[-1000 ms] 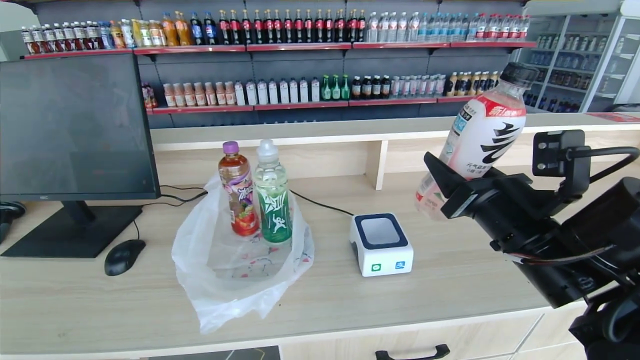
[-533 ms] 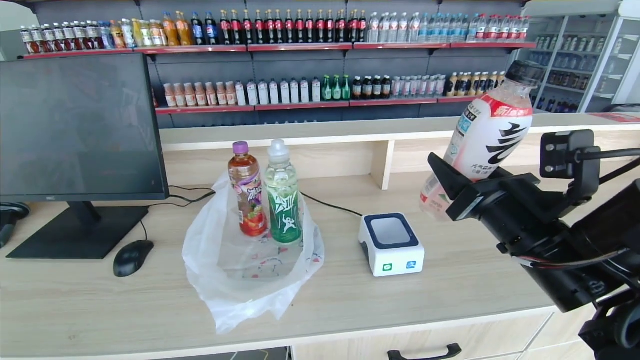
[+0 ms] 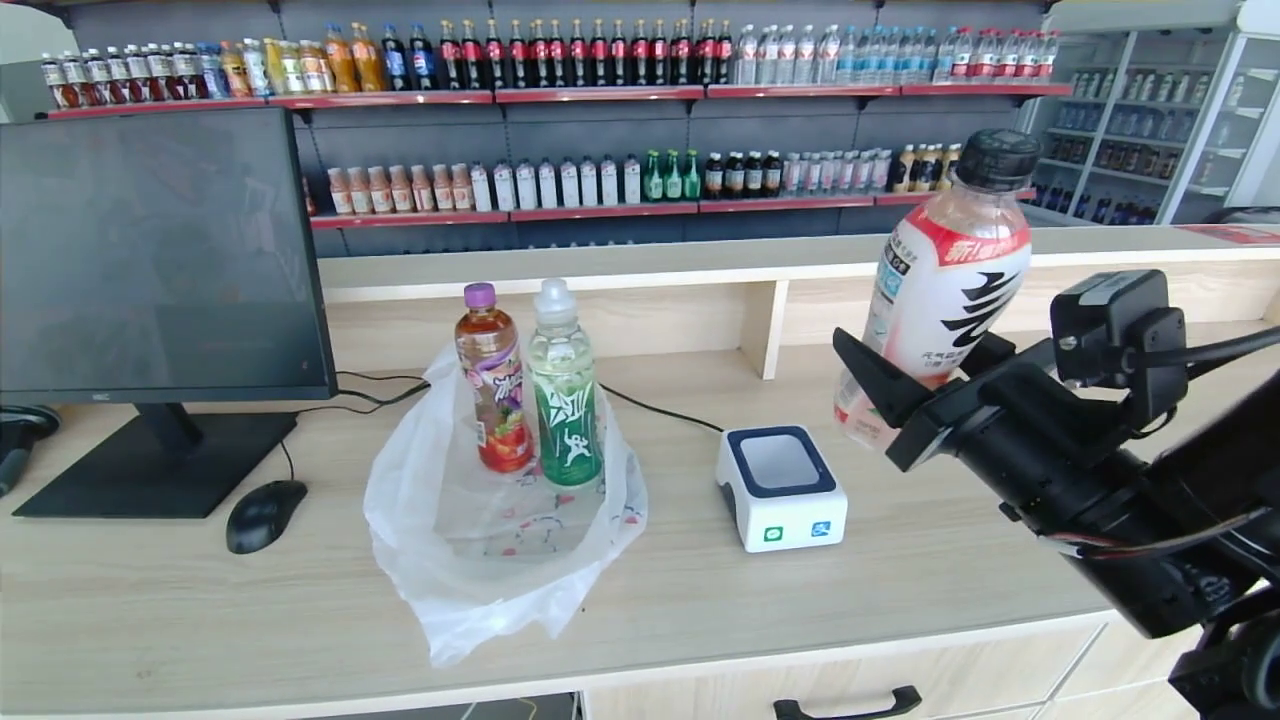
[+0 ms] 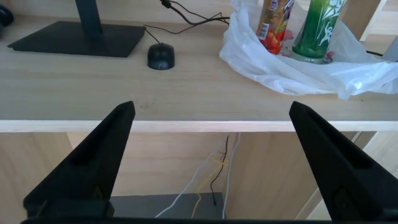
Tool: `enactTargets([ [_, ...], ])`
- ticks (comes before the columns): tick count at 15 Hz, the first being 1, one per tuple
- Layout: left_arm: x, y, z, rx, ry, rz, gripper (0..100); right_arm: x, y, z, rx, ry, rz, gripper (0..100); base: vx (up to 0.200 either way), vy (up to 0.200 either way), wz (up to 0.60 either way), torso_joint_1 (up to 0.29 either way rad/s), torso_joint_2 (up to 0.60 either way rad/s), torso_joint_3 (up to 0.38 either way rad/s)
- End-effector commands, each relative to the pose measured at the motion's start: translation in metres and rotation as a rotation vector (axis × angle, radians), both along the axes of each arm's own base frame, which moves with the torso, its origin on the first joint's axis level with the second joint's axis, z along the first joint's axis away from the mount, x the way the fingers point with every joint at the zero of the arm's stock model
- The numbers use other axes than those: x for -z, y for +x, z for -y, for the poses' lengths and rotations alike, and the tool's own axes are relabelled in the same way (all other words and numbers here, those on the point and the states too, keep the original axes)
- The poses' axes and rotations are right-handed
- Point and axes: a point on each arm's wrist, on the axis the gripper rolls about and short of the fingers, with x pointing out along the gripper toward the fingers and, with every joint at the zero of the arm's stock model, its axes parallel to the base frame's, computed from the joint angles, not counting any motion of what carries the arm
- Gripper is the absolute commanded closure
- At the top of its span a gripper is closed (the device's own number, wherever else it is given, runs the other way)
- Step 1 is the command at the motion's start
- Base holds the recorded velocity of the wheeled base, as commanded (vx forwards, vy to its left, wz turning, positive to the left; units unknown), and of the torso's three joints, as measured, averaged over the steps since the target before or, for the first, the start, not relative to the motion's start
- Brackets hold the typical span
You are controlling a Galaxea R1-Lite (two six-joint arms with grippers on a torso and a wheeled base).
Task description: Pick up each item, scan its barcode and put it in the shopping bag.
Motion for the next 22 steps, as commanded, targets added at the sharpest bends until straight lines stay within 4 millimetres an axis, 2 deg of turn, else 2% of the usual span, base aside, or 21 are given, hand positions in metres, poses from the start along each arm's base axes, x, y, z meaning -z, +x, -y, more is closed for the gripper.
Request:
enactTargets([
  [1, 0.000, 0.000, 0.000, -0.001, 0.000, 0.001, 0, 0.008, 0.005, 0.000, -0.002, -0.057, -0.006, 100, 0.000, 0.000, 0.00, 0.000, 0.00, 0.000],
  [5, 0.000, 0.000, 0.000, -0.001, -0.001, 0.004, 0, 0.014, 0.013, 0.003, 0.032, -0.183, 0.044, 100, 0.000, 0.000, 0.00, 0.000, 0.00, 0.000],
  [7, -0.001, 0.000, 0.000, -0.002, -0.001, 0.005, 0, 0.014, 0.025, -0.006, 0.017, -0.253, 0.106, 100, 0.000, 0.000, 0.00, 0.000, 0.00, 0.000],
  [10, -0.001, 0.000, 0.000, -0.002, -0.001, 0.005, 0, 0.029, 0.044, -0.022, -0.070, -0.388, 0.175, 100, 0.000, 0.000, 0.00, 0.000, 0.00, 0.000],
  [12, -0.001, 0.000, 0.000, -0.001, 0.014, 0.007, 0, 0.040, 0.047, -0.020, -0.123, -0.478, 0.210, 100, 0.000, 0.000, 0.00, 0.000, 0.00, 0.000],
  [15, -0.002, 0.000, 0.000, -0.001, 0.042, 0.018, 0, 0.052, 0.051, -0.024, -0.238, -0.524, 0.235, 100, 0.000, 0.000, 0.00, 0.000, 0.00, 0.000],
  [17, -0.002, 0.000, 0.000, 0.001, 0.058, 0.018, 0, 0.058, 0.056, -0.019, -0.292, -0.543, 0.242, 100, 0.000, 0.000, 0.00, 0.000, 0.00, 0.000],
  [22, -0.002, 0.000, 0.000, 0.004, 0.083, 0.018, 0, 0.058, 0.066, 0.000, -0.260, -0.534, 0.218, 100, 0.000, 0.000, 0.00, 0.000, 0.00, 0.000],
])
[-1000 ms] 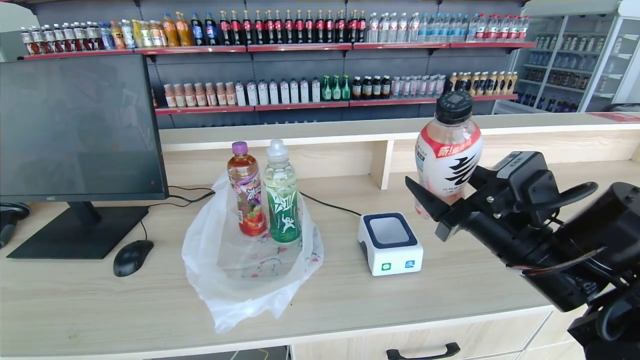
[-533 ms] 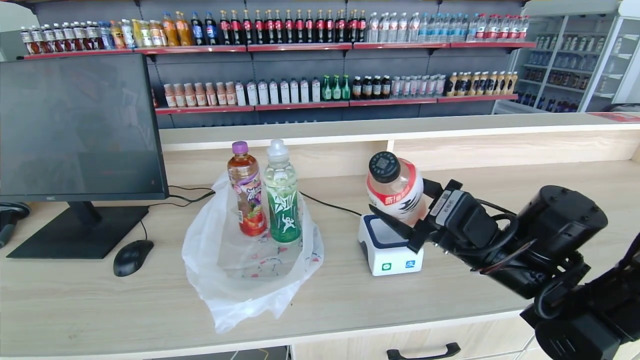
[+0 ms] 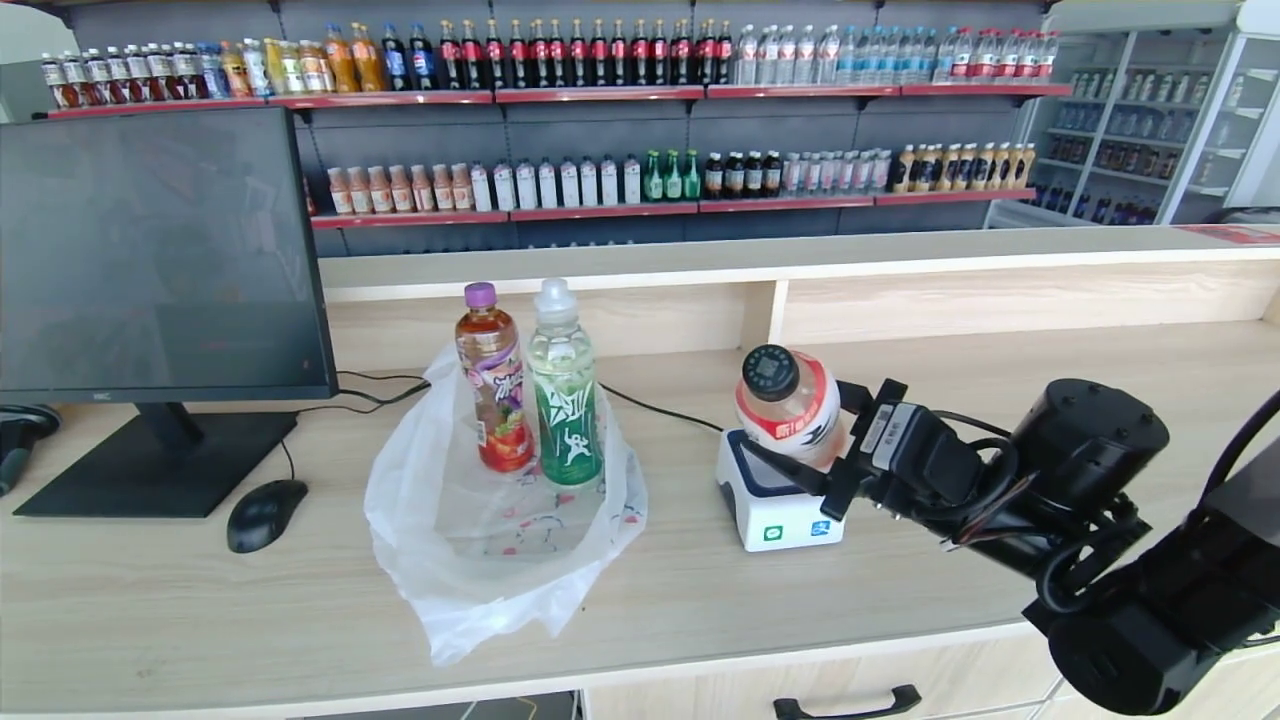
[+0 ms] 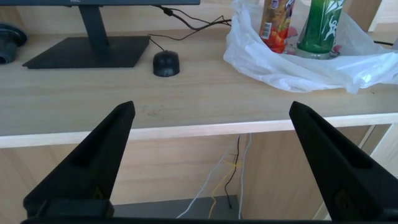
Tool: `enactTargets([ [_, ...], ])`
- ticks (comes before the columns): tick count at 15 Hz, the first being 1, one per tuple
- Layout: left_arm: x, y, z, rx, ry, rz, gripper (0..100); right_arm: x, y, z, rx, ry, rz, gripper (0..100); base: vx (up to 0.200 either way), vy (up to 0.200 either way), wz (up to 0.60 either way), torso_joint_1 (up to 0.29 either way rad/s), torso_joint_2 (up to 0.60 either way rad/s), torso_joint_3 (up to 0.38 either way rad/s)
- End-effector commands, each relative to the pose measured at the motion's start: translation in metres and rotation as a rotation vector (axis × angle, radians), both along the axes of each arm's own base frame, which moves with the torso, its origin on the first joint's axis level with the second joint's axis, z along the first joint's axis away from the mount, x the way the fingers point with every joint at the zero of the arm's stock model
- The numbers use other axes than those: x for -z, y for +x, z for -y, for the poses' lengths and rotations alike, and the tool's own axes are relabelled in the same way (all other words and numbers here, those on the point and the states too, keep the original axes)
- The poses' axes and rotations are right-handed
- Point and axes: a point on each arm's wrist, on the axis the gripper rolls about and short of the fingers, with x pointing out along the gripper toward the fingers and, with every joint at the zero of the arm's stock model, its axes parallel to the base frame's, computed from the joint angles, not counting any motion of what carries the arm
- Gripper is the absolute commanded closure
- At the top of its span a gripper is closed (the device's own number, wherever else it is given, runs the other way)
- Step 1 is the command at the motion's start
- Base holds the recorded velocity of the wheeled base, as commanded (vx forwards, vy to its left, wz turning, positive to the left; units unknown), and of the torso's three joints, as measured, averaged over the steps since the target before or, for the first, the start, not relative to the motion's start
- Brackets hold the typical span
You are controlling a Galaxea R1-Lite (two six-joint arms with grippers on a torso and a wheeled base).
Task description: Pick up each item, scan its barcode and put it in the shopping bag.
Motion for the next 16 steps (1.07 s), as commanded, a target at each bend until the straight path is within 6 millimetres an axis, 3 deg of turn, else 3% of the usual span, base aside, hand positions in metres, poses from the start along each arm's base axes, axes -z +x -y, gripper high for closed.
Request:
enactTargets([
  [1, 0.000, 0.000, 0.000, 0.000, 0.000, 0.001, 0, 0.003, 0.003, 0.007, 0.009, -0.008, -0.007, 100, 0.000, 0.000, 0.00, 0.000, 0.00, 0.000],
  [5, 0.000, 0.000, 0.000, 0.002, 0.000, 0.001, 0, 0.004, 0.007, 0.017, 0.039, -0.009, -0.013, 100, 0.000, 0.000, 0.00, 0.000, 0.00, 0.000],
  [16, 0.000, 0.000, 0.000, 0.000, 0.000, 0.001, 0, 0.009, 0.009, 0.013, 0.027, -0.006, -0.036, 100, 0.000, 0.000, 0.00, 0.000, 0.00, 0.000],
])
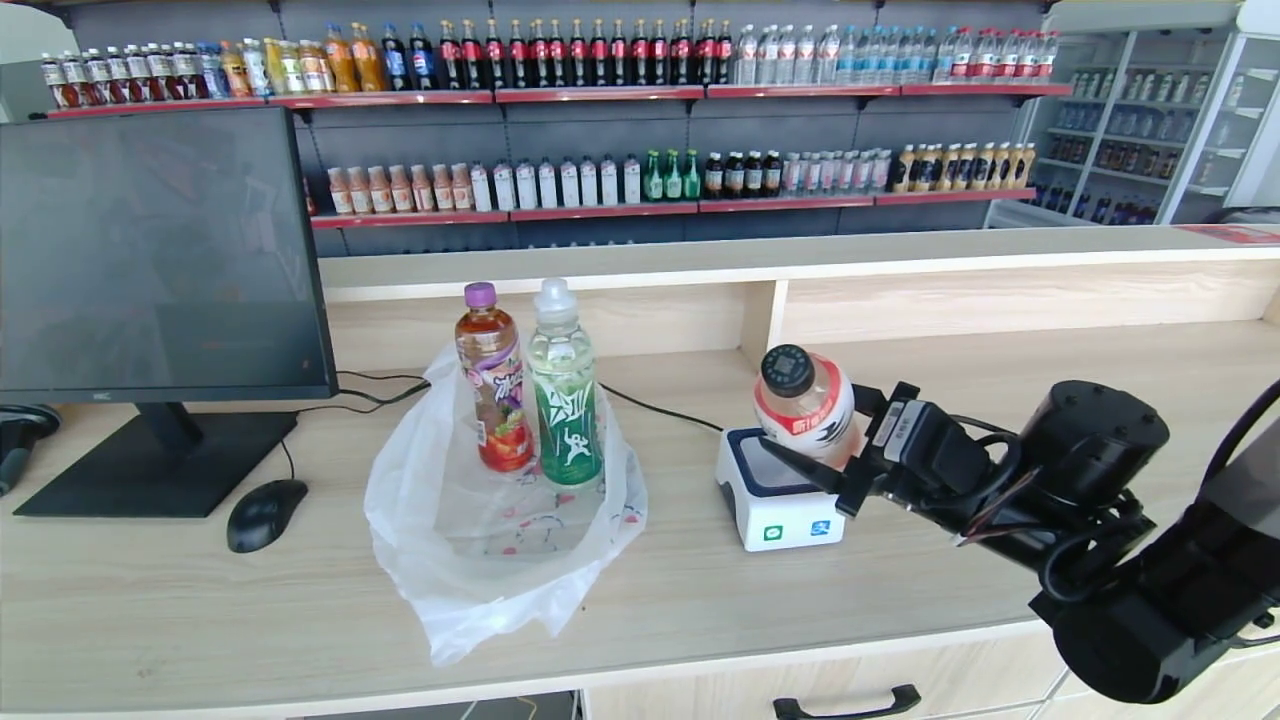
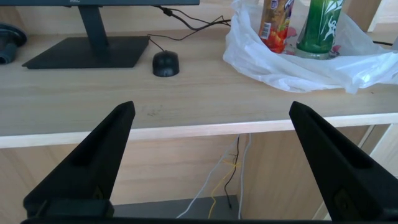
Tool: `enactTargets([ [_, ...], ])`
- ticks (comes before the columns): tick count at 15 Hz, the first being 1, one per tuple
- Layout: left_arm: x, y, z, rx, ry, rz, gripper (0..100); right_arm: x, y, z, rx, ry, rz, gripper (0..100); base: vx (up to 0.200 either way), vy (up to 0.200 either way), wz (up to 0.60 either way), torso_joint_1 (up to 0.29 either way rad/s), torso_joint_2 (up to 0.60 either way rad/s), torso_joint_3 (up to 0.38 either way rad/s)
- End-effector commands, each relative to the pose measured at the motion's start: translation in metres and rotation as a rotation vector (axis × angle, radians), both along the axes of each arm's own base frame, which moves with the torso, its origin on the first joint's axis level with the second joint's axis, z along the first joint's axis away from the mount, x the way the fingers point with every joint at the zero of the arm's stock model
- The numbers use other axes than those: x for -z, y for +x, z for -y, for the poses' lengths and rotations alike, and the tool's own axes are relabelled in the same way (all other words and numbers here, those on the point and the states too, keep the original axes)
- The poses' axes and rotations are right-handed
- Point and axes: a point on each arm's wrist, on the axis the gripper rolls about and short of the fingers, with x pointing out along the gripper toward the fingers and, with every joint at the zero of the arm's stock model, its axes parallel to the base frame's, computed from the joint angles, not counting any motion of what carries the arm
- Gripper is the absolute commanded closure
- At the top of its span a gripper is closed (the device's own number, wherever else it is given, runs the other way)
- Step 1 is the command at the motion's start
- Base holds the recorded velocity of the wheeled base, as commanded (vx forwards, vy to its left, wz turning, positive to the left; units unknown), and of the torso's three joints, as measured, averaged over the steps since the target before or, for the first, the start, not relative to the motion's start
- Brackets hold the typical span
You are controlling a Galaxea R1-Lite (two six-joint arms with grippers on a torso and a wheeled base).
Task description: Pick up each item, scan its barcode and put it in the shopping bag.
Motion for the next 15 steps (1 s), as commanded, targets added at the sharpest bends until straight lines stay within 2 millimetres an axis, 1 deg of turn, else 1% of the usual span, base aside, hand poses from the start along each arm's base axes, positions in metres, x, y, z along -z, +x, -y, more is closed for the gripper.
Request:
enactTargets([
  [1, 0.0000, 0.0000, 0.0000, 0.000, 0.000, 0.001, 0, 0.0014, 0.0002, -0.0008, -0.002, 0.000, -0.005, 100, 0.000, 0.000, 0.00, 0.000, 0.00, 0.000],
  [6, 0.0000, 0.0000, 0.0000, 0.000, 0.000, 0.001, 0, 0.0032, -0.0011, -0.0003, -0.002, -0.003, -0.014, 100, 0.000, 0.000, 0.00, 0.000, 0.00, 0.000],
  [15, 0.0000, 0.0000, 0.0000, 0.000, 0.000, 0.001, 0, 0.0029, -0.0048, -0.0067, -0.026, -0.003, -0.015, 100, 0.000, 0.000, 0.00, 0.000, 0.00, 0.000],
])
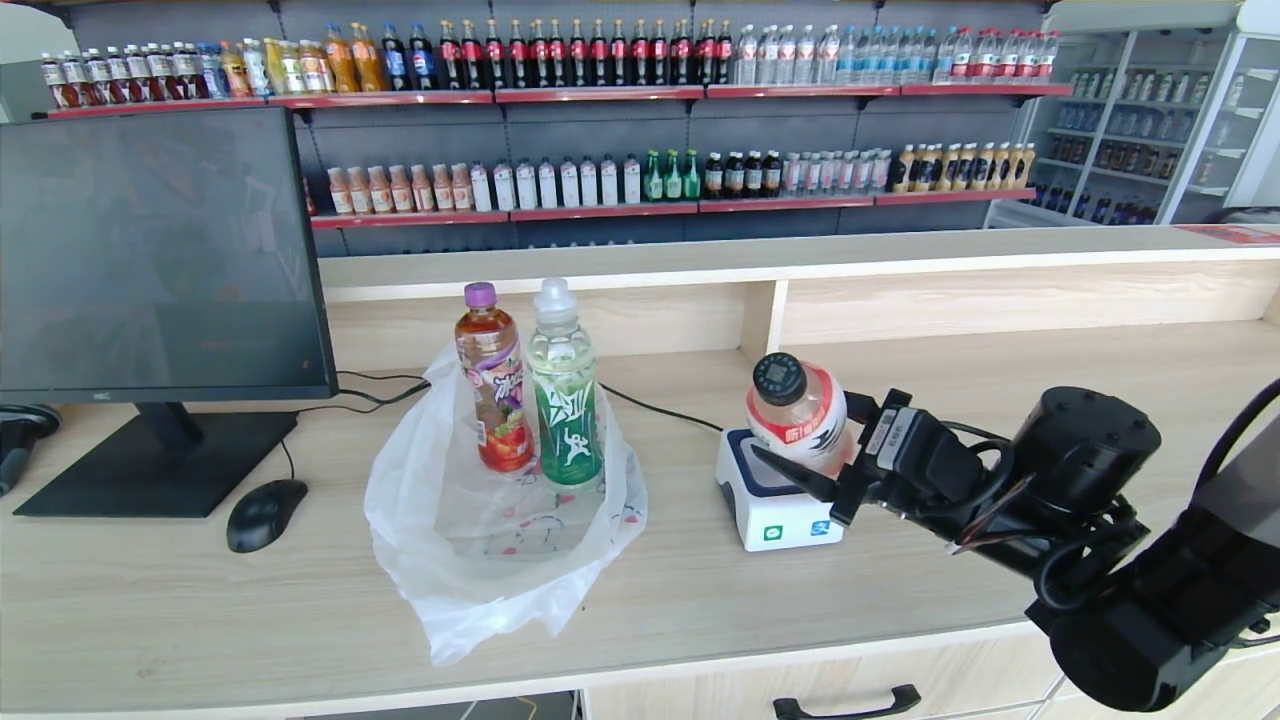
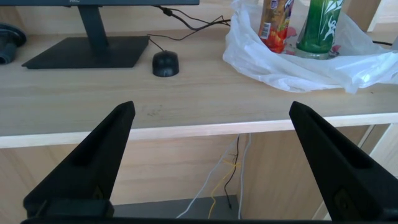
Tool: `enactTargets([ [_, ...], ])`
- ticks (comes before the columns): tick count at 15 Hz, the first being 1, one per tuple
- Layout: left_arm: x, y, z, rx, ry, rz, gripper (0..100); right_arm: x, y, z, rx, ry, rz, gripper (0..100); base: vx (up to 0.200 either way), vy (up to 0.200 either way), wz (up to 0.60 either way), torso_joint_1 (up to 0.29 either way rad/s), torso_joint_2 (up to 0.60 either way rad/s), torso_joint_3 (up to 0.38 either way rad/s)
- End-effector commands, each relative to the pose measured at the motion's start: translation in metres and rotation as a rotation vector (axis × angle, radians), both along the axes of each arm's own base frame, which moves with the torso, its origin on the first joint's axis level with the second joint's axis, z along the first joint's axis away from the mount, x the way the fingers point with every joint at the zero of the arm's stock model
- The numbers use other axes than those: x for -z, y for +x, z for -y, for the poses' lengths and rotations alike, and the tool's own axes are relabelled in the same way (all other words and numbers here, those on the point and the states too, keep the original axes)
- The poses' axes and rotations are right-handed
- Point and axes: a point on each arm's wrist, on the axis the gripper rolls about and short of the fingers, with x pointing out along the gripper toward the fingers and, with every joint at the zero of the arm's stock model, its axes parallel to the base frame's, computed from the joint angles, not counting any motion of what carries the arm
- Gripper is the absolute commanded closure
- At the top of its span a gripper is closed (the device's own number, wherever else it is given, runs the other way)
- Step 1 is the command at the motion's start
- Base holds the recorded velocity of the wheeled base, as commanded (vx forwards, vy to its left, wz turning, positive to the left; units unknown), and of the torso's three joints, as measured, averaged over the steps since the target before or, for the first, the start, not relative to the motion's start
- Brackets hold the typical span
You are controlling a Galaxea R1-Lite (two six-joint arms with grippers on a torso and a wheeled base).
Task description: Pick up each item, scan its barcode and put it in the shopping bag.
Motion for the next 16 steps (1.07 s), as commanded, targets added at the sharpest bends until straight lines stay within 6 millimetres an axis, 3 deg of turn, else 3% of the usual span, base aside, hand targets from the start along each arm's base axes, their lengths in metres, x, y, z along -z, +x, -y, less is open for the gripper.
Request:
enactTargets([
  [1, 0.000, 0.000, 0.000, 0.000, 0.000, 0.001, 0, -0.001, -0.003, -0.002, -0.011, 0.000, 0.001, 100, 0.000, 0.000, 0.00, 0.000, 0.00, 0.000],
  [5, 0.001, 0.000, 0.000, 0.000, -0.006, -0.013, 0, -0.033, -0.014, -0.001, -0.029, 0.081, 0.055, 100, 0.000, 0.000, 0.00, 0.000, 0.00, 0.000],
  [10, 0.003, 0.000, 0.000, 0.000, -0.040, -0.024, 0, -0.084, -0.054, -0.014, -0.070, 0.323, 0.022, 100, 0.000, 0.000, 0.00, 0.000, 0.00, 0.000],
  [16, 0.003, 0.000, 0.000, 0.000, -0.040, -0.024, 0, -0.096, -0.086, -0.001, -0.134, 0.533, -0.185, 100, 0.000, 0.000, 0.00, 0.000, 0.00, 0.000],
])
